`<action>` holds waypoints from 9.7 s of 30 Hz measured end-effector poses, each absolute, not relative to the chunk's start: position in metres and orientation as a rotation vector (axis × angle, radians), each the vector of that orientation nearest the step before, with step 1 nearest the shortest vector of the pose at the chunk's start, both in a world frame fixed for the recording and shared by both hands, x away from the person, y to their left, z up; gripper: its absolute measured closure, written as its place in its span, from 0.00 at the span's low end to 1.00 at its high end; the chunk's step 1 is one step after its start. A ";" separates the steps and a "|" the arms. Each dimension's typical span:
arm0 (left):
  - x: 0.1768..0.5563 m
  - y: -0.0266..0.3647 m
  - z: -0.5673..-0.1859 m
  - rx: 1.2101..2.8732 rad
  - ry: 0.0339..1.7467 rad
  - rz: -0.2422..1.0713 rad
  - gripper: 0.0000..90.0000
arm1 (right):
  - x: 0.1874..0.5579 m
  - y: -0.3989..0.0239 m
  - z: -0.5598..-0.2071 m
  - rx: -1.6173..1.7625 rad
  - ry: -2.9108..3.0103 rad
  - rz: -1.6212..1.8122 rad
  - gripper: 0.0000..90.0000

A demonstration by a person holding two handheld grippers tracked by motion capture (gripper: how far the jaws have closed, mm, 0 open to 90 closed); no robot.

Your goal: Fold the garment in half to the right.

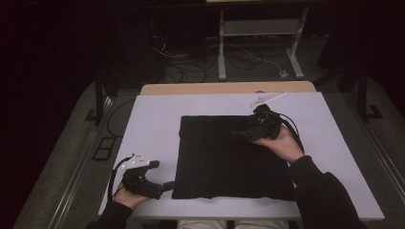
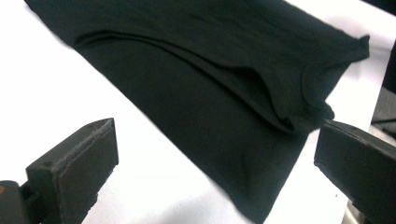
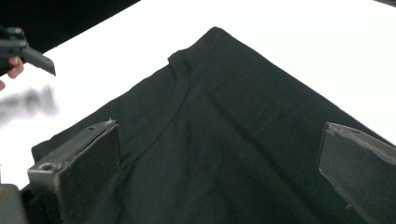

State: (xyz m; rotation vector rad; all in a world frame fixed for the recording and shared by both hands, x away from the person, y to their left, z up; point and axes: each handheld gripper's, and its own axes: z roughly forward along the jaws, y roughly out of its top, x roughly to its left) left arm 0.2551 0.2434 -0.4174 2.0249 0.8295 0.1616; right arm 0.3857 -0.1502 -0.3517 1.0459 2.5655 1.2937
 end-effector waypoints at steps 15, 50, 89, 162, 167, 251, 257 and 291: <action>0.251 0.234 -0.428 2.105 0.759 0.126 0.00 | 0.423 -0.106 -0.344 0.997 2.582 1.279 0.00; 0.250 0.207 -0.442 2.300 0.612 0.032 0.00 | 0.472 -0.035 -0.361 0.956 2.647 1.240 0.00; 0.250 0.195 -0.442 2.349 0.579 0.186 0.45 | 0.514 0.025 -0.413 1.043 2.609 1.196 0.05; 0.262 0.179 -0.405 2.183 0.589 0.128 0.92 | 0.518 0.019 -0.396 1.062 2.641 1.142 0.95; 0.261 0.178 -0.403 2.177 0.587 0.130 0.92 | 0.517 0.007 -0.391 1.061 2.623 1.160 0.95; 0.282 0.054 -0.345 2.174 0.298 0.061 0.92 | 0.505 -0.155 -0.345 1.296 2.341 1.257 0.95; 0.285 0.049 -0.343 2.163 0.296 0.043 0.92 | 0.505 -0.163 -0.344 1.309 2.325 1.255 0.95; 0.294 0.003 -0.351 2.131 0.245 -0.025 0.92 | 0.498 -0.207 -0.342 1.369 2.253 1.263 0.95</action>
